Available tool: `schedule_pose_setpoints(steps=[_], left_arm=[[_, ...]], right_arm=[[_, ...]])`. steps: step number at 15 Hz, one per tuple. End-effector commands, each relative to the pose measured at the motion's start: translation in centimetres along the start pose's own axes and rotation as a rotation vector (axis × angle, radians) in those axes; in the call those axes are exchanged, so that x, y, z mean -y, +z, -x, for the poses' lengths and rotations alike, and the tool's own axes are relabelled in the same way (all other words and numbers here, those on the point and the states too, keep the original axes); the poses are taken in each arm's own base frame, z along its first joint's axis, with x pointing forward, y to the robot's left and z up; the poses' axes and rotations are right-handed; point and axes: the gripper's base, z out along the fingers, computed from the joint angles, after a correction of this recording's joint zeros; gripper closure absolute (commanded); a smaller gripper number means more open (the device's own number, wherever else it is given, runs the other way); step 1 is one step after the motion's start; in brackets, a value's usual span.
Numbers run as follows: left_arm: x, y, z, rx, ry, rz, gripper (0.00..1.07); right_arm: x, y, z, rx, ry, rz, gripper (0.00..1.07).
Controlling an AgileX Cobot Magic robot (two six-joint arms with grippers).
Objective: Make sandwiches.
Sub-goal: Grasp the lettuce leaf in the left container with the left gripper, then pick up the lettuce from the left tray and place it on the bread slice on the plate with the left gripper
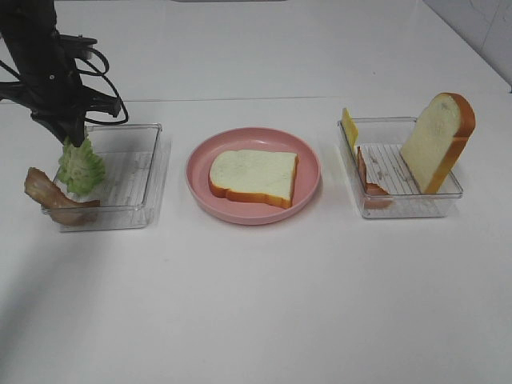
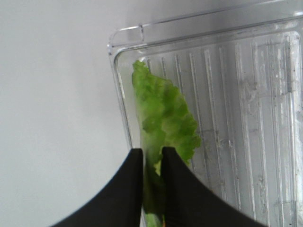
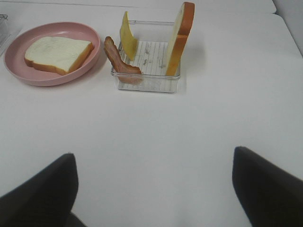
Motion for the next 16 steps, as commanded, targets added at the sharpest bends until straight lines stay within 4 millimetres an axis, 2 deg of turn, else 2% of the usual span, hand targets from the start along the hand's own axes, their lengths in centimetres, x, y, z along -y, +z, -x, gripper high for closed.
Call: schedule_pose_setpoints(steps=[1, 3, 6, 7, 9, 12, 14, 16], left_arm=[[-0.2, 0.5, 0.0, -0.003, -0.009, 0.002, 1.07], [-0.1, 0.0, 0.0, 0.002, -0.018, -0.012, 1.07], [0.3, -2.1, 0.4, 0.05, -0.044, -0.069, 1.07], [0.8, -3.9, 0.9, 0.096, -0.053, -0.131, 1.07], [1.3, -5.7, 1.5, 0.152, -0.064, -0.202, 1.07], [3.2, -8.6, 2.6, 0.236, -0.088, -0.429, 1.07], [5.3, -9.5, 2.9, 0.272, -0.096, -0.638, 1.07], [6.6, -9.8, 3.0, 0.288, -0.092, -0.7, 1.07]], right_arm=[[0.0, 0.0, 0.0, 0.01, -0.004, -0.005, 0.24], [0.0, 0.0, 0.0, 0.01, -0.004, -0.005, 0.24], [0.0, 0.0, 0.0, 0.01, -0.004, -0.005, 0.24], [0.0, 0.0, 0.0, 0.01, -0.004, -0.005, 0.24], [0.0, 0.0, 0.0, 0.01, -0.004, -0.005, 0.24], [0.0, 0.0, 0.0, 0.01, -0.004, -0.005, 0.24], [0.0, 0.0, 0.0, 0.011, -0.004, -0.005, 0.24], [0.0, 0.0, 0.0, 0.011, -0.003, -0.004, 0.24]])
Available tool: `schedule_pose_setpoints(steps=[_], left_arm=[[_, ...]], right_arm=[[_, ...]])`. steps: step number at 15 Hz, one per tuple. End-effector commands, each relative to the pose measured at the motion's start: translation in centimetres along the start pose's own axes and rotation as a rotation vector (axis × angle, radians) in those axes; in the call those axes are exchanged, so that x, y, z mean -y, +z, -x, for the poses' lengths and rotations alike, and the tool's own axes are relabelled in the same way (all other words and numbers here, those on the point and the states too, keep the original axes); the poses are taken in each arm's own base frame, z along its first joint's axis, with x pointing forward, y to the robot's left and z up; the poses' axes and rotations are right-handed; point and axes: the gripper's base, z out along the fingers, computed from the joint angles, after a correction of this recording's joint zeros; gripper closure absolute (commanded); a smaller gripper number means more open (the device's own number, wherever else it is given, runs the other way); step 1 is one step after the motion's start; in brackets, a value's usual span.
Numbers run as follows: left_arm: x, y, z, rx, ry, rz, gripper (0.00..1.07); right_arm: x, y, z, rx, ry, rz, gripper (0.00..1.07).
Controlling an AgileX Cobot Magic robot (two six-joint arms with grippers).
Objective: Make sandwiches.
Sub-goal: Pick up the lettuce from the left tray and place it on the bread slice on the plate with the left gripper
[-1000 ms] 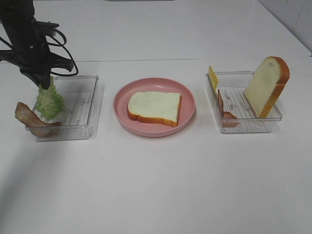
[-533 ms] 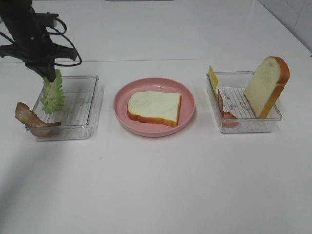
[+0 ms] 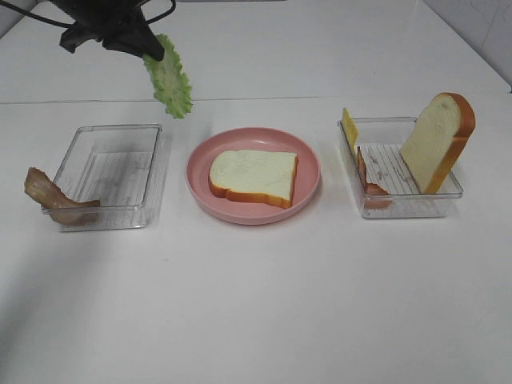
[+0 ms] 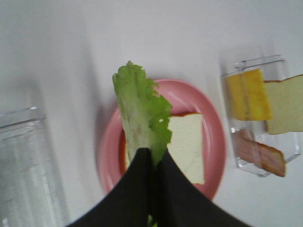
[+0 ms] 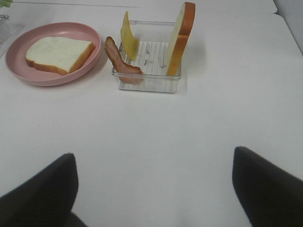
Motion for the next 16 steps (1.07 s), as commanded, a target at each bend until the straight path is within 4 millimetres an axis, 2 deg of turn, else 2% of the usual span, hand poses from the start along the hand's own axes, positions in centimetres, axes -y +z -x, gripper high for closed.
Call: schedule_pose_setpoints(steps=[1, 4, 6, 7, 8, 11, 14, 16], left_arm=[[2.2, 0.8, -0.1, 0.028, 0.018, -0.094, 1.07], [4.6, 3.1, -1.1, 0.022, 0.034, -0.137, 1.07], [5.3, 4.5, -1.7, 0.006, 0.037, -0.147, 1.07], [5.5, 6.2, -2.4, -0.018, 0.034, -0.147, 1.07], [5.5, 6.2, -2.4, -0.018, 0.034, -0.147, 1.07], [3.4, 9.9, -3.5, -0.082, -0.024, -0.137, 1.07], [2.3, 11.6, -4.1, -0.114, -0.047, -0.124, 1.07], [2.1, 11.9, -4.1, -0.109, -0.059, -0.128, 1.07]], right_arm=[[0.0, 0.0, 0.0, 0.011, -0.004, -0.007, 0.24], [0.0, 0.0, 0.0, 0.011, -0.004, -0.005, 0.24], [0.0, 0.0, 0.0, 0.011, -0.004, -0.005, 0.24], [0.0, 0.0, 0.0, 0.011, -0.004, -0.005, 0.24], [0.0, 0.0, 0.0, 0.011, -0.004, -0.005, 0.24], [0.0, 0.0, 0.0, 0.011, -0.004, -0.005, 0.24], [0.0, 0.0, 0.0, 0.011, -0.004, -0.005, 0.24], [0.0, 0.0, 0.0, 0.011, -0.004, -0.005, 0.24]])
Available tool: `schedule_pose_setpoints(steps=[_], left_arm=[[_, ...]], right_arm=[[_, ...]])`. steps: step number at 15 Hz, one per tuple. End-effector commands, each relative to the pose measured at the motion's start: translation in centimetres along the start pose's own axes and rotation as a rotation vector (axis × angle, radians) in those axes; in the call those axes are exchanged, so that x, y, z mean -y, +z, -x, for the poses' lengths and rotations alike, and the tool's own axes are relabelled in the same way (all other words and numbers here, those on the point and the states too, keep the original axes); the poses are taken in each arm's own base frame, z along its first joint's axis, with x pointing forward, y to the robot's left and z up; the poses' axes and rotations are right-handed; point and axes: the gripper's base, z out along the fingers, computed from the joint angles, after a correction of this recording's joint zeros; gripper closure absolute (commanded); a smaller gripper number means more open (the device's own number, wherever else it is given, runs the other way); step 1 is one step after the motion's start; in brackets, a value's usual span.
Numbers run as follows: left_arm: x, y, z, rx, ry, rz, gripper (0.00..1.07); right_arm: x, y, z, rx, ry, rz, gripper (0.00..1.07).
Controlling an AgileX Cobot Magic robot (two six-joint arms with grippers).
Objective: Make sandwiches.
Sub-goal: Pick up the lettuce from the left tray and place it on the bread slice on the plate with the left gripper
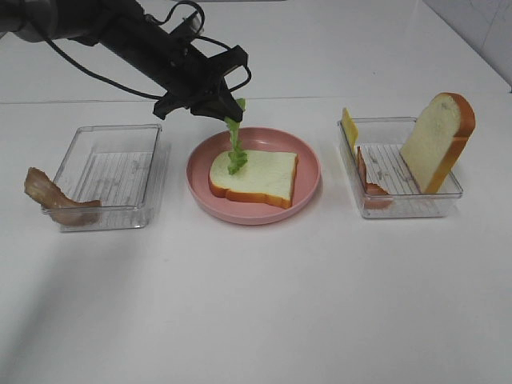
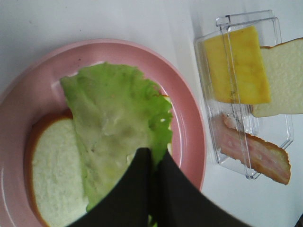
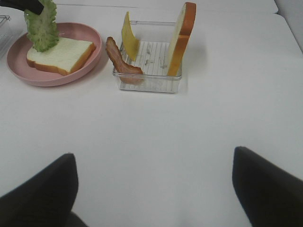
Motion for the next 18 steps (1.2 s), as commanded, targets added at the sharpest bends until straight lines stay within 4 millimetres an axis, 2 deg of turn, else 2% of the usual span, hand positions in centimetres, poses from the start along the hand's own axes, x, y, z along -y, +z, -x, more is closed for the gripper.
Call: schedule_pose_setpoints(steps=[1, 3, 5, 8, 13, 18], left_arm=[[0.5, 0.2, 0.3, 0.035, -0.039, -0.046, 1.07], [1.7, 0.0, 0.7, 0.069, -0.114, -0.176, 1.07], [2.9, -0.1, 0.8, 0.094, -0.091, -0.282, 1.07], [3.9, 1.3, -0.4, 0.048, 0.01, -0.246, 1.07], [2.4, 3.2, -1.9, -0.074, 0.031, -0.202, 1.07], [1.0, 3.8, -2.0, -0.086, 0.061, -0.094, 1.07]], right_arm=[[0.0, 0.0, 0.0, 0.011, -0.005, -0.007, 0.24], [0.0, 0.0, 0.0, 0.011, -0.005, -0.007, 0.24], [0.0, 0.0, 0.0, 0.011, -0.005, -0.007, 0.24], [0.0, 0.0, 0.0, 0.011, -0.005, -0.008, 0.24], [0.0, 0.0, 0.0, 0.011, -0.004, -0.007, 0.24], [0.0, 0.0, 0.0, 0.011, -0.005, -0.007, 0.24]])
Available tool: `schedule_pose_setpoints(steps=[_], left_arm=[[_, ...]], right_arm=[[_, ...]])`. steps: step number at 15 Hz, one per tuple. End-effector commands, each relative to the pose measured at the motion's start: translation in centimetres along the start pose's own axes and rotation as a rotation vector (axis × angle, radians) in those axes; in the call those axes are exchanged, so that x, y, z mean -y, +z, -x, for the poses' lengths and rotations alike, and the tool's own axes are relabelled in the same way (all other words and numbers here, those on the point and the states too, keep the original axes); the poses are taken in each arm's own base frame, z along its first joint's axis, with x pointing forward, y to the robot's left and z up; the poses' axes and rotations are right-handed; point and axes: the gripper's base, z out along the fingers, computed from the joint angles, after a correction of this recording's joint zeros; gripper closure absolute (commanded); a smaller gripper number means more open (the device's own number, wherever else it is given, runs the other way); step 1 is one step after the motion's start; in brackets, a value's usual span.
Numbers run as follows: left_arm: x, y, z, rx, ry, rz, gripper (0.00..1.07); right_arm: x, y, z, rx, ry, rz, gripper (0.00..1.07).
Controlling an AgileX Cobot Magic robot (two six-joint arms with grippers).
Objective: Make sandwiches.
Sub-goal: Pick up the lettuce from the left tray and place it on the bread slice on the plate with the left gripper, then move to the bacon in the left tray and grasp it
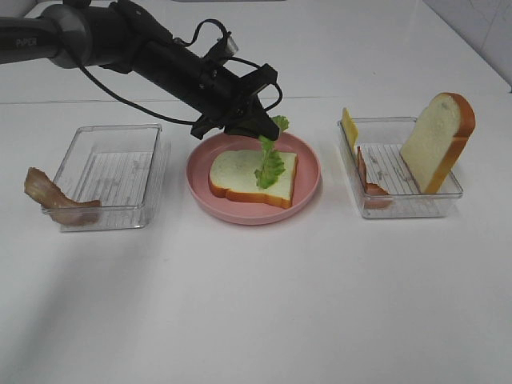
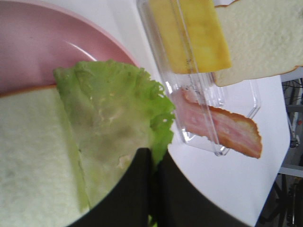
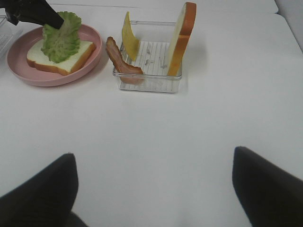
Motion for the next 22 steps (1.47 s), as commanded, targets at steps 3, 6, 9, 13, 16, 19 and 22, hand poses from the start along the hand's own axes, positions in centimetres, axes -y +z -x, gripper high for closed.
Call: schedule_pose_setpoints(steps=[3, 6, 9, 13, 16, 19, 22], left_arm=[[-1.3, -0.3, 0.1, 0.008, -0.021, 0.157, 0.8], [-1.1, -0.5, 0.2, 0.008, -0.013, 0.165, 0.33], [0.3, -2.3, 0.6, 0.027, 0.06, 0.206, 0.21], [2.9, -7.4, 0.8, 0.031, 0.129, 0.41, 0.24], [3.7, -10.4, 0.1, -0.028, 0.16, 0.565, 0.31], [3.8, -12.2, -0.2, -0.051, 0.167, 0.693, 0.31], [2.7, -13.8, -0.6, -0.115, 0.142, 0.838, 0.31]], right_arm=[[0.0, 0.0, 0.0, 0.011, -0.005, -0.007, 0.24], [0.0, 0.0, 0.0, 0.011, -0.005, -0.007, 0.24], [0.0, 0.0, 0.0, 0.011, -0.005, -0.007, 0.24], [0.0, 0.0, 0.0, 0.011, -0.004, -0.007, 0.24], [0.0, 0.0, 0.0, 0.011, -0.004, -0.007, 0.24], [0.0, 0.0, 0.0, 0.011, -0.004, -0.007, 0.24], [0.0, 0.0, 0.0, 0.011, -0.004, -0.007, 0.24]])
